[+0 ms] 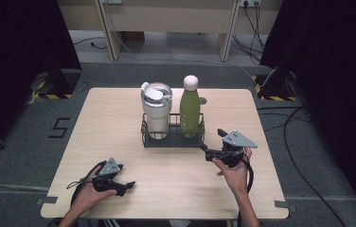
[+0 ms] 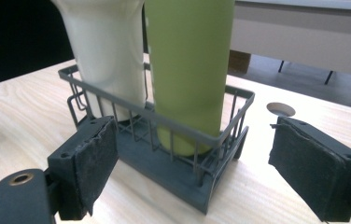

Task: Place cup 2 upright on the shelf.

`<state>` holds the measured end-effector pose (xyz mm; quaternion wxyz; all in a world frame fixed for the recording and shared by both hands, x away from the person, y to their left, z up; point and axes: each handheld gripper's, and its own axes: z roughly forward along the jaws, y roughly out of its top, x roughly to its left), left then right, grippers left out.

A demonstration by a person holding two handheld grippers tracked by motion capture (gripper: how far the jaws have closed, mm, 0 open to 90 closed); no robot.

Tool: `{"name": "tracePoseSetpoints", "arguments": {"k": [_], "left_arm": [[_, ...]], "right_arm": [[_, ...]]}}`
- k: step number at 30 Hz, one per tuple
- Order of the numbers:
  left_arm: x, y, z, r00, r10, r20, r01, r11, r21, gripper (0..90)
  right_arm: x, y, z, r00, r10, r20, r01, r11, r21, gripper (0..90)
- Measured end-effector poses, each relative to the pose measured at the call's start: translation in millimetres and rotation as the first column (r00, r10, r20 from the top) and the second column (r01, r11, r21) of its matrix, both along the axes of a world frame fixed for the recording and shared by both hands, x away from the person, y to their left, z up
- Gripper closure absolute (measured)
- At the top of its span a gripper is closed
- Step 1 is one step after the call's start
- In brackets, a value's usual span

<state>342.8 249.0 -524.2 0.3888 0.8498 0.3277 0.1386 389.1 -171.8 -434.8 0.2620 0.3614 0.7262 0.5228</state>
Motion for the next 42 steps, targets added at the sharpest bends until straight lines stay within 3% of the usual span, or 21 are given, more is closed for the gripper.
{"name": "tracePoseSetpoints", "arguments": {"k": [5, 11, 16, 20, 25, 33, 39, 42], "left_arm": [[0.0, 0.0, 0.0, 1.0, 0.0, 0.0, 0.0, 1.0, 0.0, 13.6], [0.0, 0.0, 0.0, 1.0, 0.0, -0.001, 0.0, 1.0, -0.001, 13.5], [0.1, 0.1, 0.1, 1.0, 0.0, -0.001, 0.0, 1.0, 0.0, 13.5], [0.0, 0.0, 0.0, 1.0, 0.0, -0.001, 0.0, 1.0, -0.001, 13.6], [0.0, 0.0, 0.0, 1.0, 0.0, -0.001, 0.0, 1.0, -0.001, 13.6], [0.0, 0.0, 0.0, 1.0, 0.0, 0.0, 0.0, 1.0, -0.001, 13.6], [0.1, 0.0, 0.0, 1.0, 0.0, -0.001, 0.0, 1.0, -0.001, 13.6], [0.0, 0.0, 0.0, 1.0, 0.0, -0.001, 0.0, 1.0, -0.001, 13.6]], "right_arm": [[-7.5, -1.9, -2.7, 0.9999, 0.013, -0.001, -0.013, 1.0, -0.01, 15.1], [-13.0, -4.5, -12.3, 0.9992, 0.021, -0.034, -0.023, 0.999, -0.039, 15.0], [-19.9, -8.2, -19.5, 0.998, 0.034, -0.054, -0.035, 0.999, -0.01, 15.1], [-25.8, -5.8, -24.1, 0.997, 0.042, -0.065, -0.043, 0.999, -0.015, 15.1], [-29.7, -2.4, -33.2, 0.9951, 0.04, -0.09, -0.046, 0.997, -0.059, 15.2], [-36.2, -0.9, -41.6, 0.991, 0.054, -0.122, -0.06, 0.997, -0.043, 15.1], [-42.2, -1.9, -42.2, 0.992, 0.06, -0.111, -0.067, 0.996, -0.061, 15.1], [-44.3, -3.6, -47.0, 0.9891, 0.062, -0.134, -0.069, 0.996, -0.052, 15.1]]}}
